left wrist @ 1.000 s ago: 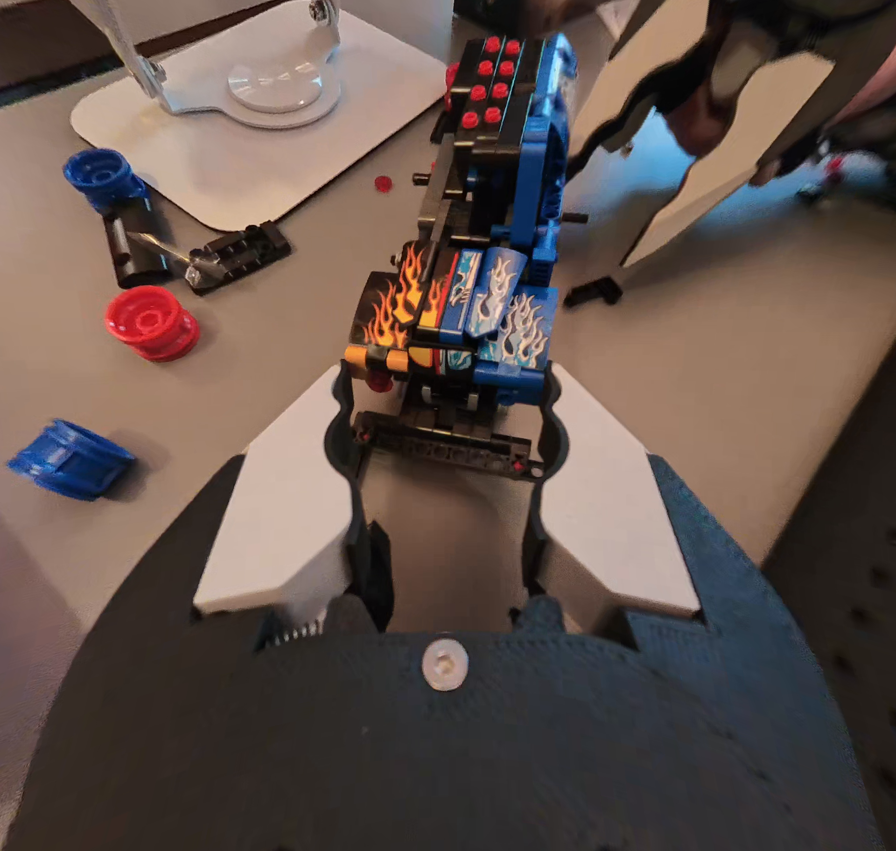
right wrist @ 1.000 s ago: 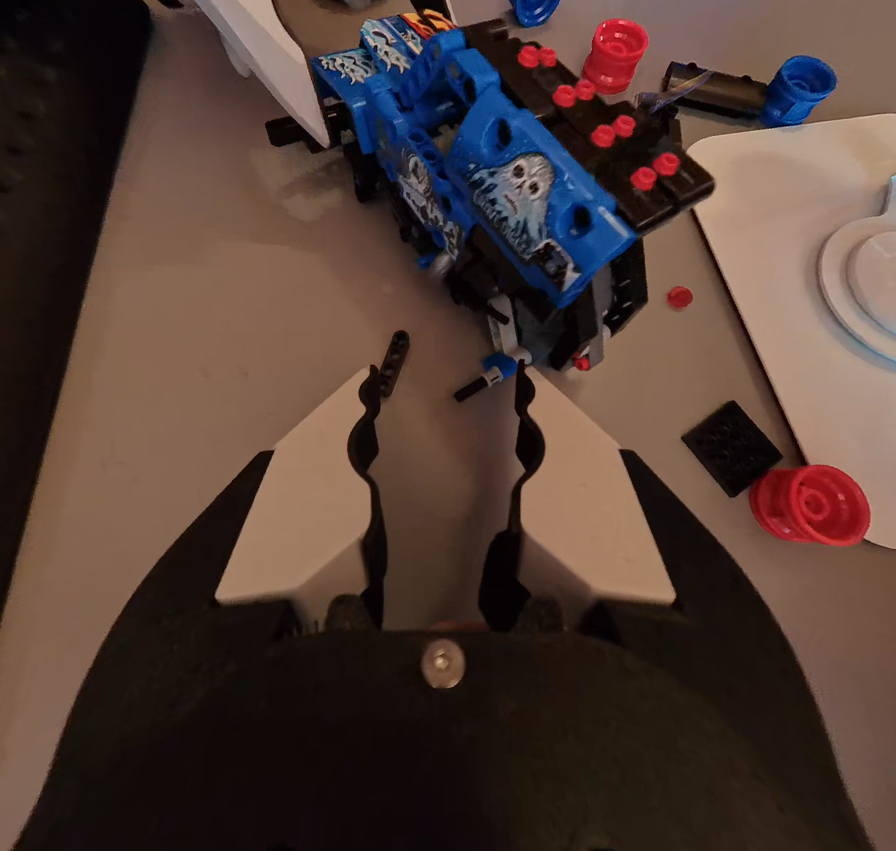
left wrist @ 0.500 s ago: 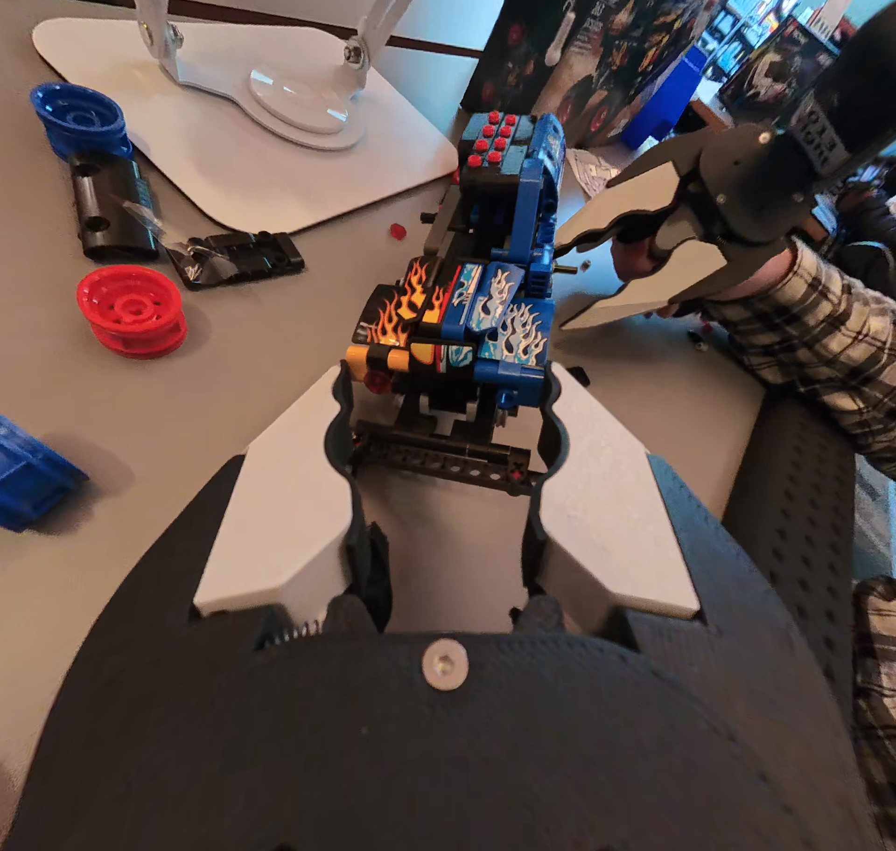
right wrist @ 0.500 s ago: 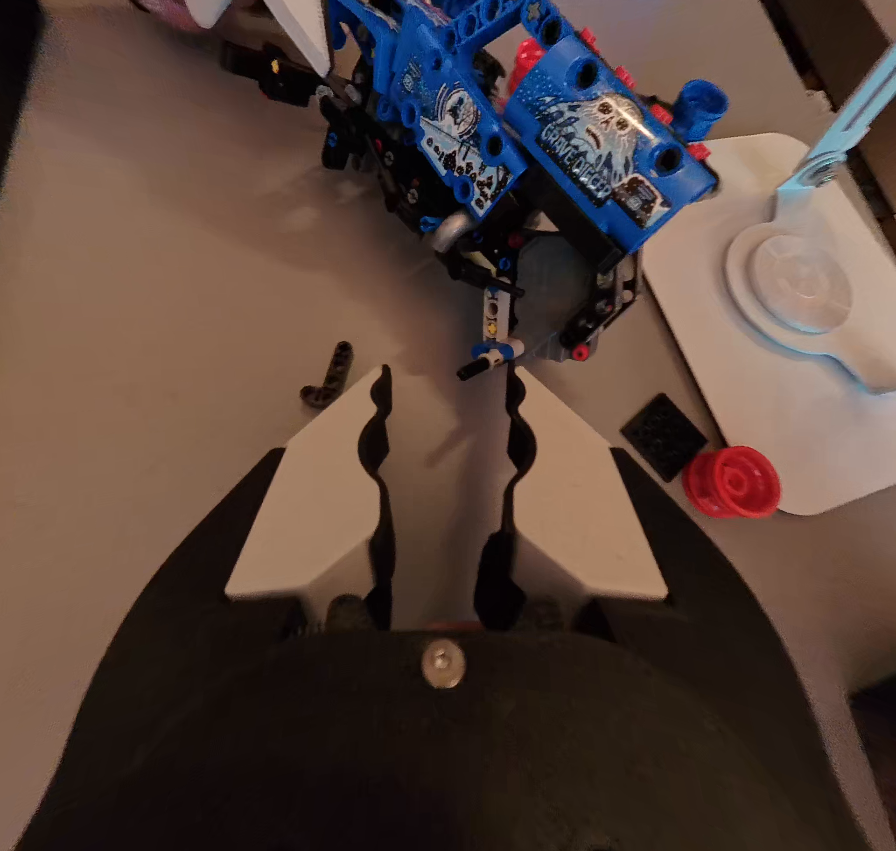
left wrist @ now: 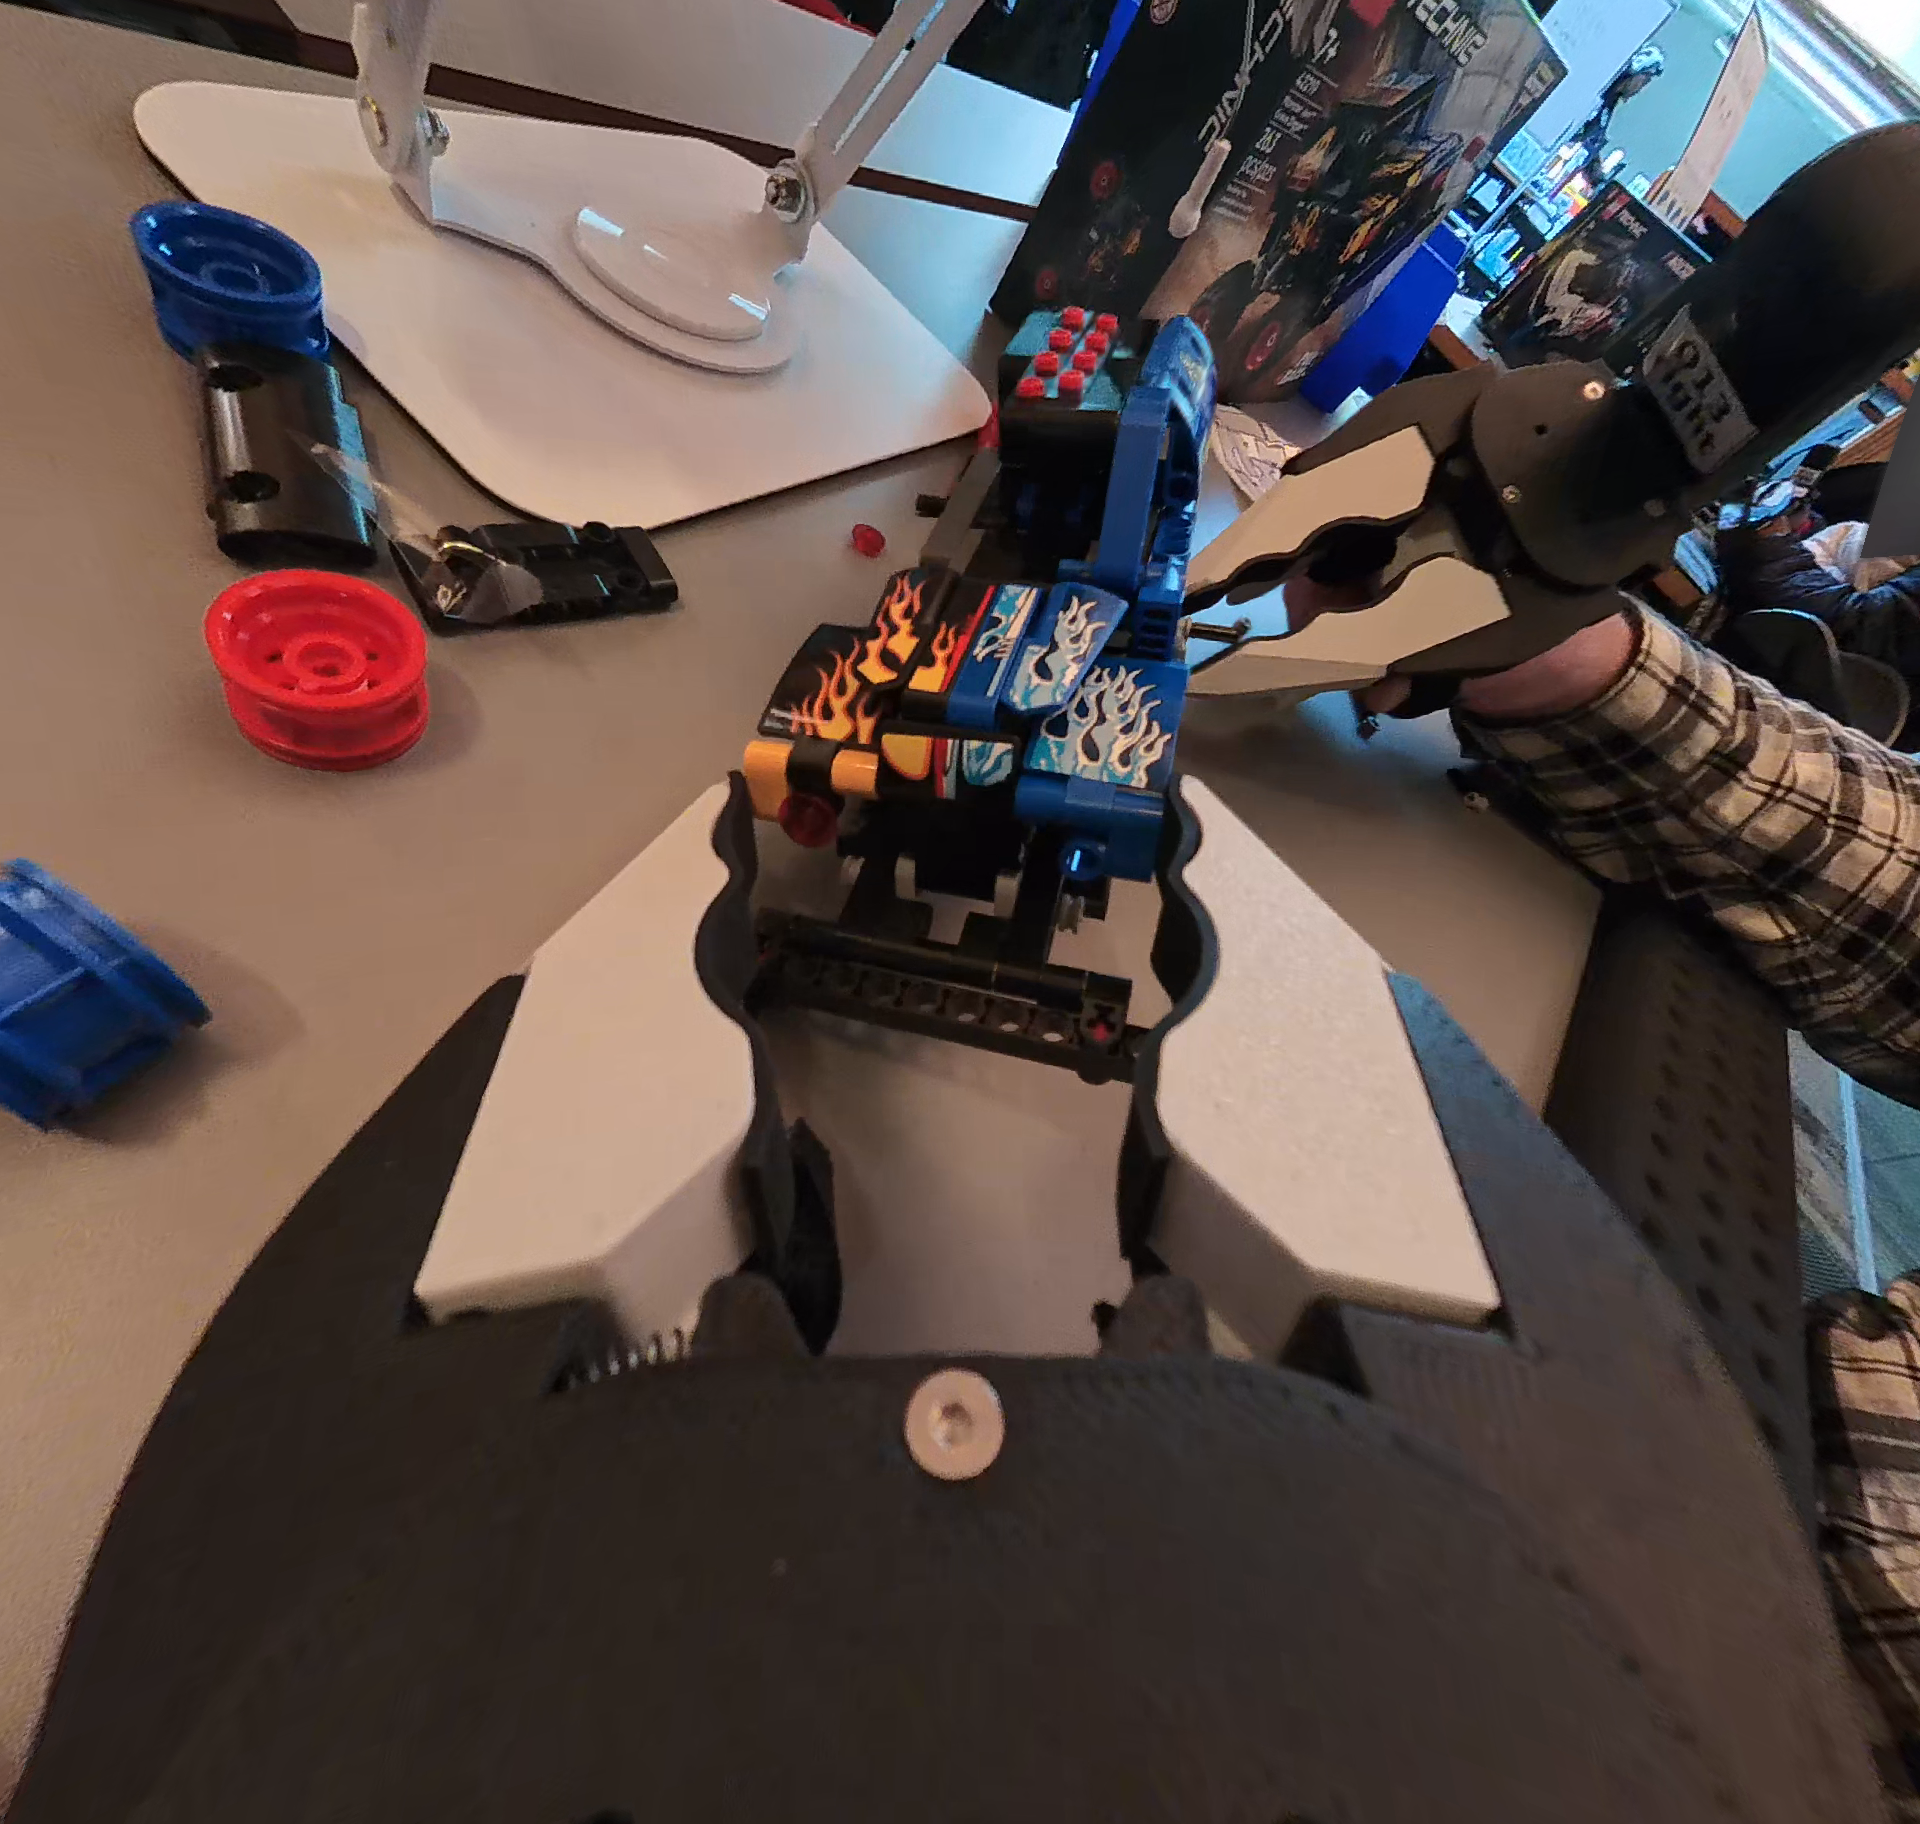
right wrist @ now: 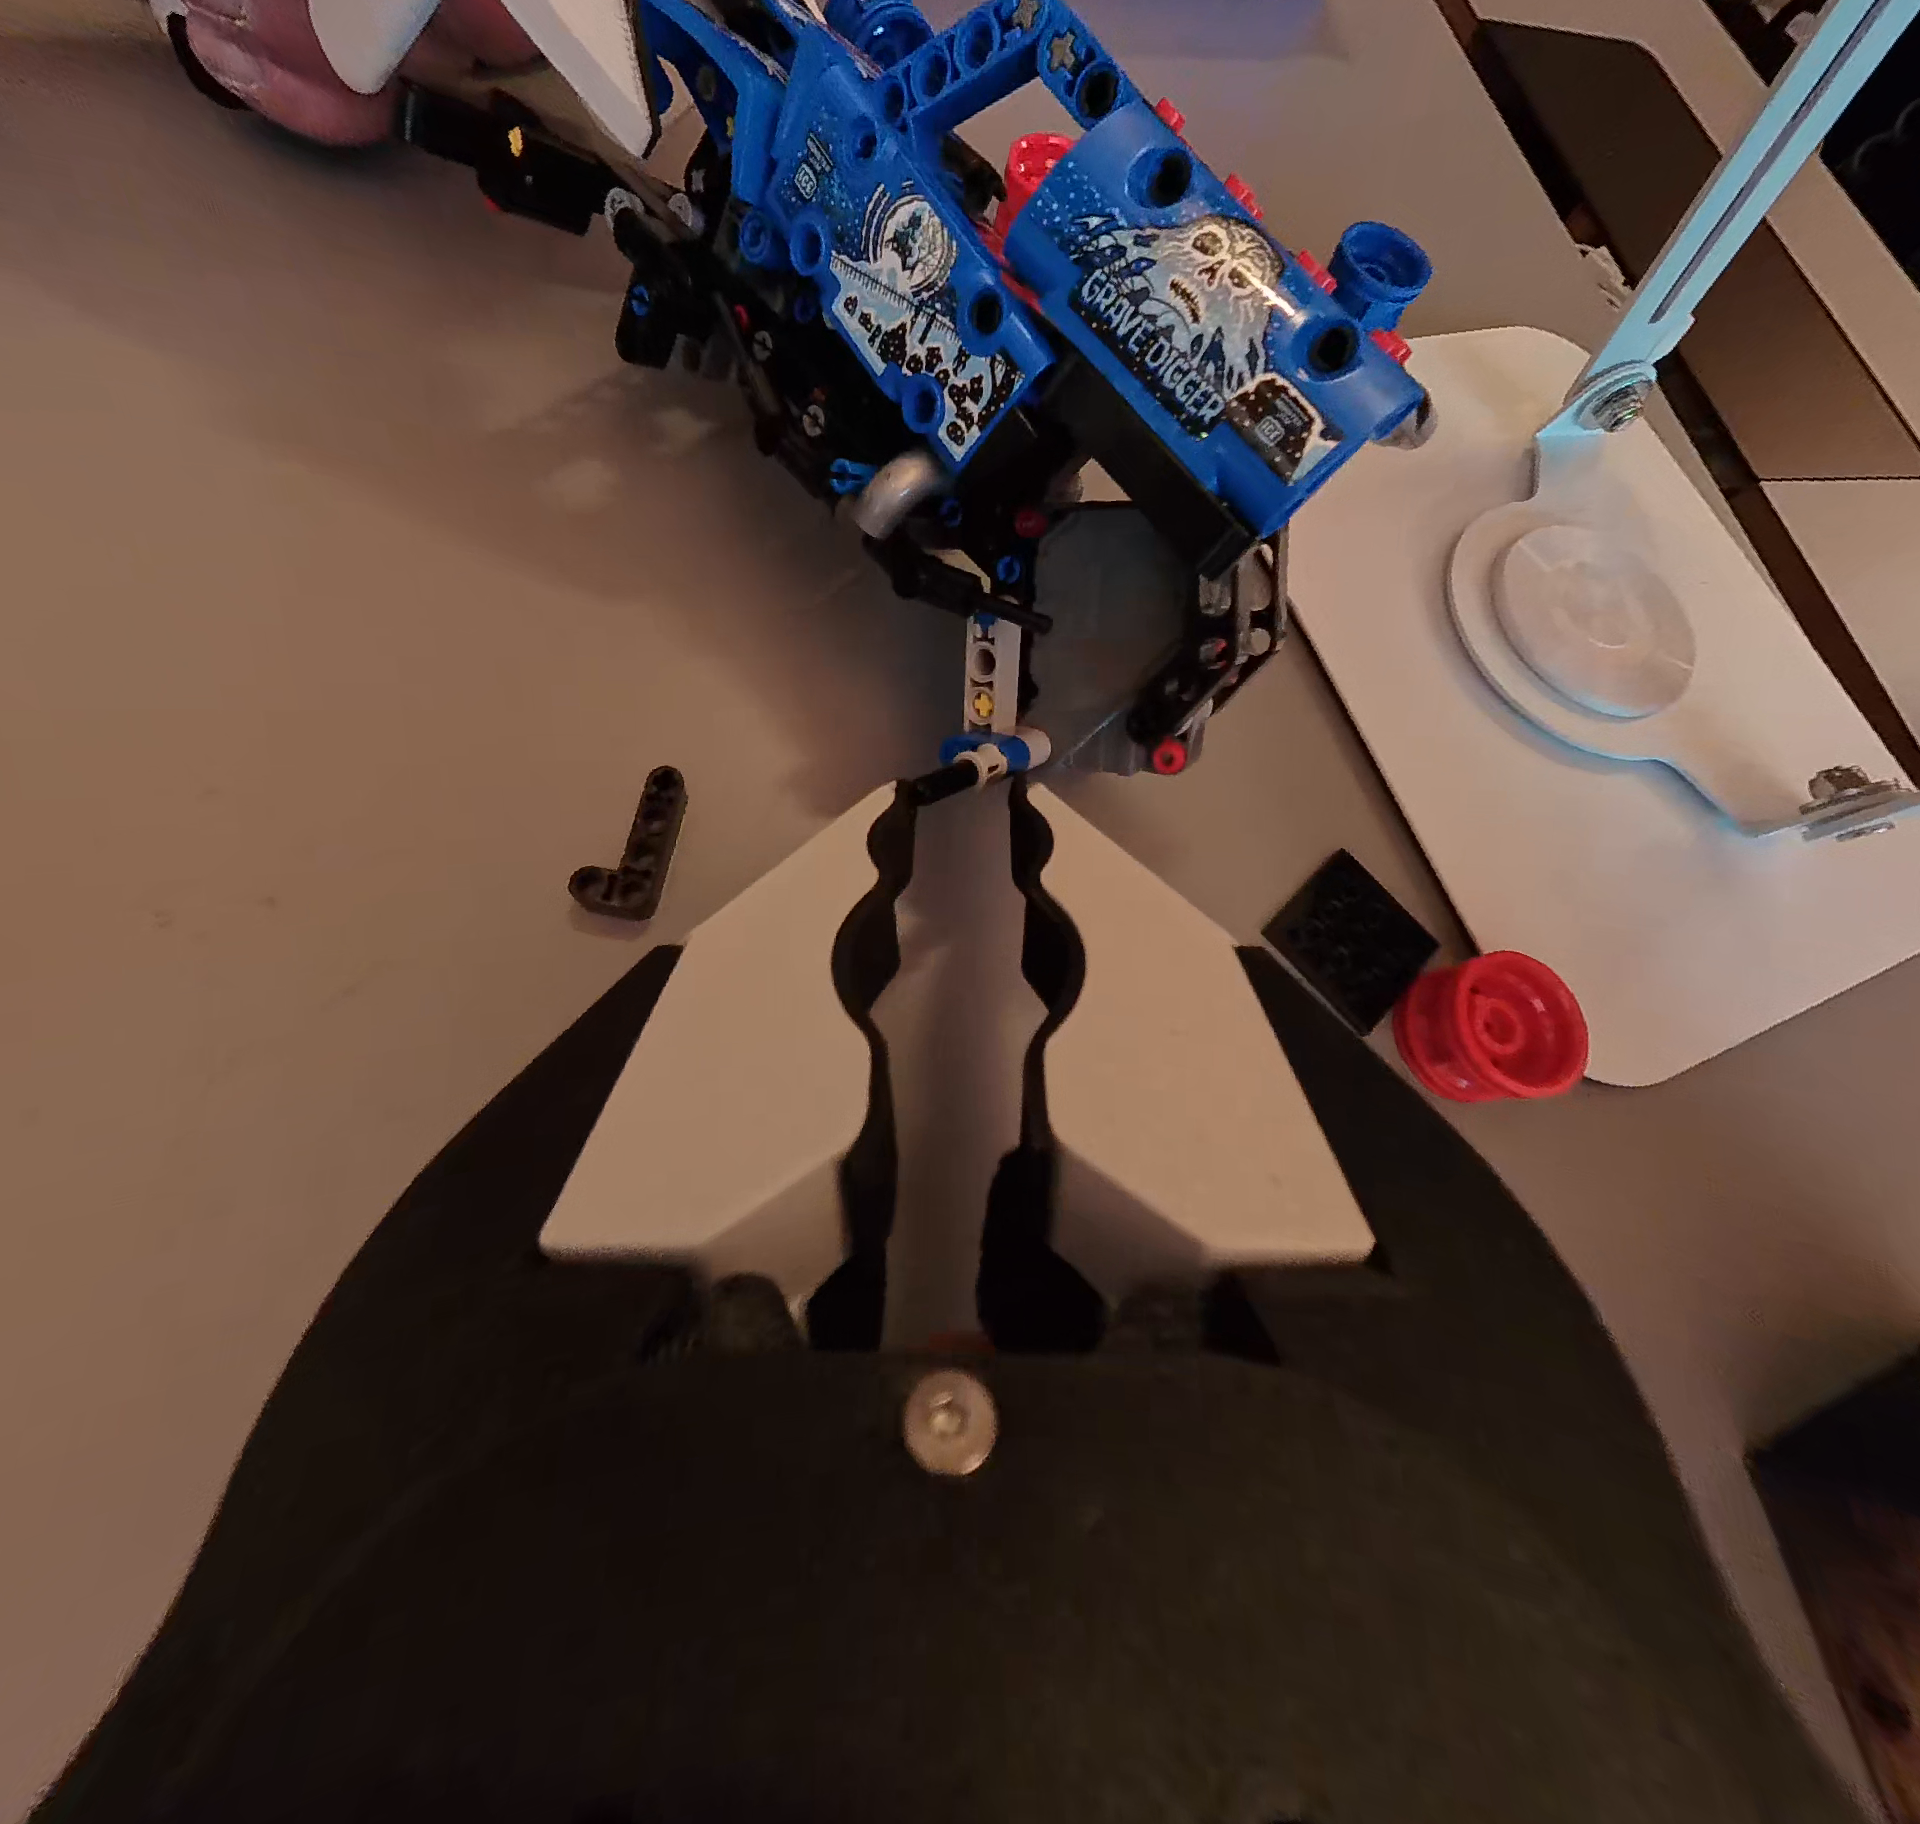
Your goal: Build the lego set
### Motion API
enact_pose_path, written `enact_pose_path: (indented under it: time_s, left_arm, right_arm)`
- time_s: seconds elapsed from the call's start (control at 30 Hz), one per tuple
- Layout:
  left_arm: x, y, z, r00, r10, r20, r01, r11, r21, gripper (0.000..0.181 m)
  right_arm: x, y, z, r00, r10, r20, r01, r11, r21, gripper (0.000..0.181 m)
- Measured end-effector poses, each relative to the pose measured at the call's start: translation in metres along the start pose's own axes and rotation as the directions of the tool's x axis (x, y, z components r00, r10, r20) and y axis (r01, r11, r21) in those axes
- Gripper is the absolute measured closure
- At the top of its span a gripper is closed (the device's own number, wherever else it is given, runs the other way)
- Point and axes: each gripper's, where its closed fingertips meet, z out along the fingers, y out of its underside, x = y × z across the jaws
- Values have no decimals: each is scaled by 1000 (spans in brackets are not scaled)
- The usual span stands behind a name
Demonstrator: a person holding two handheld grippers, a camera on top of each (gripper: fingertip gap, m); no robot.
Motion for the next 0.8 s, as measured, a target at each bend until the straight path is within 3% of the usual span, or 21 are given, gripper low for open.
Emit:
enact_pose_path:
  time_s: [0.23,0.53,0.67,0.8]
  left_arm:
    - [10,4,-3,998,-51,-46,50,999,-19,105]
    - [7,3,-1,995,-86,-52,85,996,-12,105]
    - [7,3,-1,993,-100,-58,99,995,-16,105]
    - [4,1,-2,989,-130,-74,130,991,-5,105]
  right_arm:
    - [-14,-3,-14,995,-26,97,27,1000,-15,167]
    - [-16,-5,-19,993,-37,114,39,999,-14,162]
    - [-10,-7,-33,983,-181,32,183,982,-52,163]
    - [-9,-18,-32,978,-208,-26,208,978,-13,162]
